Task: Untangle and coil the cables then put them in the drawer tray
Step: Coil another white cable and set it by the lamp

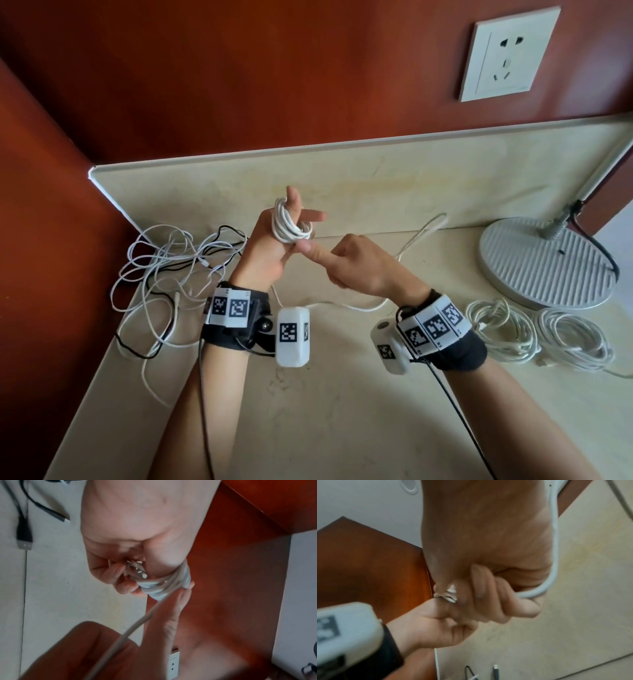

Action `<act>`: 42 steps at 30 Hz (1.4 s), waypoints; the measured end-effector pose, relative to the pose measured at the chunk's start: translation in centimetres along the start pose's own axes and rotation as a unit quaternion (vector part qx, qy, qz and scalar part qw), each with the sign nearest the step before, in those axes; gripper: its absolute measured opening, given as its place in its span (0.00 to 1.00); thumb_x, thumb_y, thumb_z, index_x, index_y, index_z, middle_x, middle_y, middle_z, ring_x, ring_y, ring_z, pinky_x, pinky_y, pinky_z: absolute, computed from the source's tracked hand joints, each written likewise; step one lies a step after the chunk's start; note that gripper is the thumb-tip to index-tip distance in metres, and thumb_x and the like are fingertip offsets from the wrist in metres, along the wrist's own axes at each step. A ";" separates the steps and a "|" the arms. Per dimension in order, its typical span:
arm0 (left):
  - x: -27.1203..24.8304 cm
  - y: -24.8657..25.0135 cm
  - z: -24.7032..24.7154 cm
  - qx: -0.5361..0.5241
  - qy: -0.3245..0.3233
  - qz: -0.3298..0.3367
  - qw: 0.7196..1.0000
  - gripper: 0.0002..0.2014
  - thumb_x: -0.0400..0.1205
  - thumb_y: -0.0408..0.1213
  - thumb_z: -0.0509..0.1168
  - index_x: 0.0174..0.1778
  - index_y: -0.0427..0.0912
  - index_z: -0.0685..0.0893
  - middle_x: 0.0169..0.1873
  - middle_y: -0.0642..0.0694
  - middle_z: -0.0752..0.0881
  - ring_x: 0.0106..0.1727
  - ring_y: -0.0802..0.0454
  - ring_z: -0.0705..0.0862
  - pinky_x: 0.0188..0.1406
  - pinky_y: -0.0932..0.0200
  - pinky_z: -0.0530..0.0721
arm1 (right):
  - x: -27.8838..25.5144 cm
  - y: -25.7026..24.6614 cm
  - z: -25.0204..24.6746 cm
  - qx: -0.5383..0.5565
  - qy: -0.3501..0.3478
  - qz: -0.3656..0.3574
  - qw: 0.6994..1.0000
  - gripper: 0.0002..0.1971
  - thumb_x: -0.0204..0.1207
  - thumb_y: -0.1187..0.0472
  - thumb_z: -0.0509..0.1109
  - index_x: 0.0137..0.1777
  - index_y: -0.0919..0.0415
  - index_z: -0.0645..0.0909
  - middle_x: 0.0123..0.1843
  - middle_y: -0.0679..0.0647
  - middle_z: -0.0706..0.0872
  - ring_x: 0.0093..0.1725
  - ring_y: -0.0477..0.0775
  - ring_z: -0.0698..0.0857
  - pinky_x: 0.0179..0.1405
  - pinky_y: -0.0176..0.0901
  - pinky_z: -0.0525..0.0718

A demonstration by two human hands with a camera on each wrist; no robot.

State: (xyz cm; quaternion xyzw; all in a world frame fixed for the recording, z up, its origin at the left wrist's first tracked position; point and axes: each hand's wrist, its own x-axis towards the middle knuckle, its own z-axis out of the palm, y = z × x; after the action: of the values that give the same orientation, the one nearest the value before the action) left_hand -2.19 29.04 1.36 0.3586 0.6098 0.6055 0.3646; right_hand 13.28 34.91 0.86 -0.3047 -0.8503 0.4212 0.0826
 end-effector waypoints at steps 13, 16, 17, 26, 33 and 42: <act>-0.2 0.2 0.2 -0.072 -0.231 0.067 0.968 0.31 0.70 0.77 0.65 0.24 0.51 0.87 0.37 0.47 0.79 0.32 0.53 0.75 0.39 0.53 0.71 | 0.7 3.4 -3.5 0.088 -0.011 -0.134 0.987 0.25 0.77 0.41 0.77 0.34 0.64 0.79 0.29 0.51 0.70 0.30 0.50 0.66 0.31 0.42 0.66; -1.0 0.6 0.7 0.004 -0.236 0.078 0.969 0.29 0.72 0.76 0.66 0.27 0.52 0.92 0.50 0.43 0.85 0.39 0.54 0.81 0.45 0.53 0.77 | 0.8 4.2 -3.9 0.008 0.044 -0.102 0.994 0.33 0.68 0.30 0.75 0.28 0.60 0.68 0.26 0.47 0.65 0.28 0.48 0.61 0.28 0.37 0.62; -1.3 0.7 0.9 0.038 -0.231 0.077 0.969 0.29 0.73 0.76 0.65 0.29 0.53 0.93 0.50 0.46 0.88 0.42 0.54 0.84 0.48 0.53 0.79 | 0.9 4.4 -3.9 0.000 0.055 -0.092 0.994 0.35 0.68 0.30 0.75 0.27 0.62 0.68 0.26 0.48 0.64 0.27 0.47 0.60 0.27 0.36 0.62; -0.9 -1.2 3.4 0.356 -0.159 0.059 0.919 0.09 0.79 0.31 0.77 0.50 0.37 0.85 0.41 0.43 0.90 0.48 0.39 0.91 0.45 0.47 0.90 | 1.3 5.3 -4.8 -0.036 0.067 -0.020 0.997 0.18 0.77 0.55 0.77 0.31 0.60 0.77 0.25 0.46 0.72 0.22 0.44 0.66 0.24 0.34 0.65; -1.9 -2.4 5.1 0.501 -0.195 0.006 0.843 0.10 0.79 0.32 0.74 0.32 0.48 0.93 0.33 0.47 0.91 0.35 0.48 0.91 0.42 0.48 0.91 | 1.3 5.3 -4.6 -0.060 0.074 -0.055 0.994 0.17 0.72 0.67 0.80 0.29 0.56 0.76 0.24 0.45 0.75 0.22 0.42 0.72 0.22 0.32 0.69; -1.8 -2.3 5.3 0.574 -0.128 0.051 0.808 0.07 0.81 0.39 0.72 0.38 0.44 0.92 0.37 0.48 0.87 0.36 0.44 0.85 0.38 0.50 0.84 | 1.4 5.0 -4.7 -0.077 0.113 -0.075 0.988 0.15 0.73 0.63 0.81 0.32 0.60 0.78 0.25 0.46 0.76 0.25 0.43 0.71 0.25 0.33 0.68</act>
State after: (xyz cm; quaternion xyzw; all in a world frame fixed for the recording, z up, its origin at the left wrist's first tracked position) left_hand 3.37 29.99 -0.93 0.6072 0.7748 0.1119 0.1360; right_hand 16.31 41.13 -0.14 -0.2914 -0.8858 0.3096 0.1858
